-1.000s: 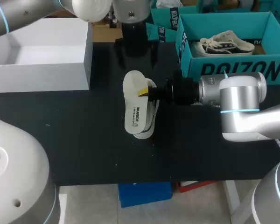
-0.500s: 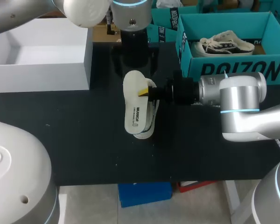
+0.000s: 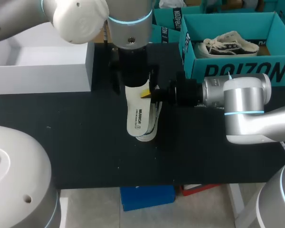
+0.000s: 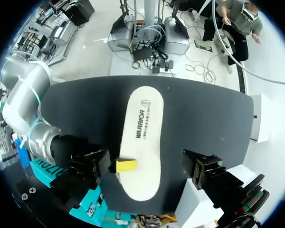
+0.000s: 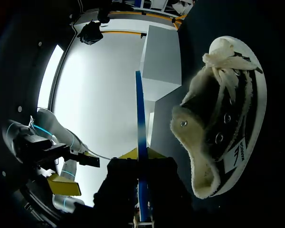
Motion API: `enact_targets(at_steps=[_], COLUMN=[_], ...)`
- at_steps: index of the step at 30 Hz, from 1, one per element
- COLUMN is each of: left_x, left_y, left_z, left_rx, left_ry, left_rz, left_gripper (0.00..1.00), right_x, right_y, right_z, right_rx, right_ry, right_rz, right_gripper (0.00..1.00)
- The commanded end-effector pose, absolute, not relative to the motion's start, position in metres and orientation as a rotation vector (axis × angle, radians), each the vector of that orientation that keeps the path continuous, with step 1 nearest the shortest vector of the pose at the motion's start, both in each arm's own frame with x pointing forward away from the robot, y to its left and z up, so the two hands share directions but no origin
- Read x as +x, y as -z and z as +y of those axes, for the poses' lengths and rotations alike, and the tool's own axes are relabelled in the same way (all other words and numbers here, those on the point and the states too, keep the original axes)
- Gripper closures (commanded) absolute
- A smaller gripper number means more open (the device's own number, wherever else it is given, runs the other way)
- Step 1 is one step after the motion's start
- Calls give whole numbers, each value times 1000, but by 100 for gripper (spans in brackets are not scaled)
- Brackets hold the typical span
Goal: Take the shoe out of the shoebox, open the shoe tongue, remove and reinsert the insole, then place the shoe into the shoebox
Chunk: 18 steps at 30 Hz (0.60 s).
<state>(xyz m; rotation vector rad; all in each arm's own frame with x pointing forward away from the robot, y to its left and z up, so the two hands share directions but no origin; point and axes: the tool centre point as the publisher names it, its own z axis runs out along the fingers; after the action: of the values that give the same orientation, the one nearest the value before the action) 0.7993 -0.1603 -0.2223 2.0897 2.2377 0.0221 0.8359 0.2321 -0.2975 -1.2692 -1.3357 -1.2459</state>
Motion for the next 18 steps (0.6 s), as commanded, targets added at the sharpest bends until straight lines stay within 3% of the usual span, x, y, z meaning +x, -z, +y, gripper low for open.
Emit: enact_targets(at_steps=[1,10,18], left_x=[783,762,763], left_y=[226,231,235], left_z=[-156,-155,-137], left_rx=[2067,2063,1972], left_ry=[-36,30,334], left_rz=[2206,2169,1938], left_gripper=[0,0,0], right_x=[836,836,836], right_y=[298,298,298], right_z=[233,233,233], right_rx=[-1270,-1270,-1270], right_ry=[1246,1246,1246], right_rz=[-1335,-1335,-1335], right_gripper=[100,100,100])
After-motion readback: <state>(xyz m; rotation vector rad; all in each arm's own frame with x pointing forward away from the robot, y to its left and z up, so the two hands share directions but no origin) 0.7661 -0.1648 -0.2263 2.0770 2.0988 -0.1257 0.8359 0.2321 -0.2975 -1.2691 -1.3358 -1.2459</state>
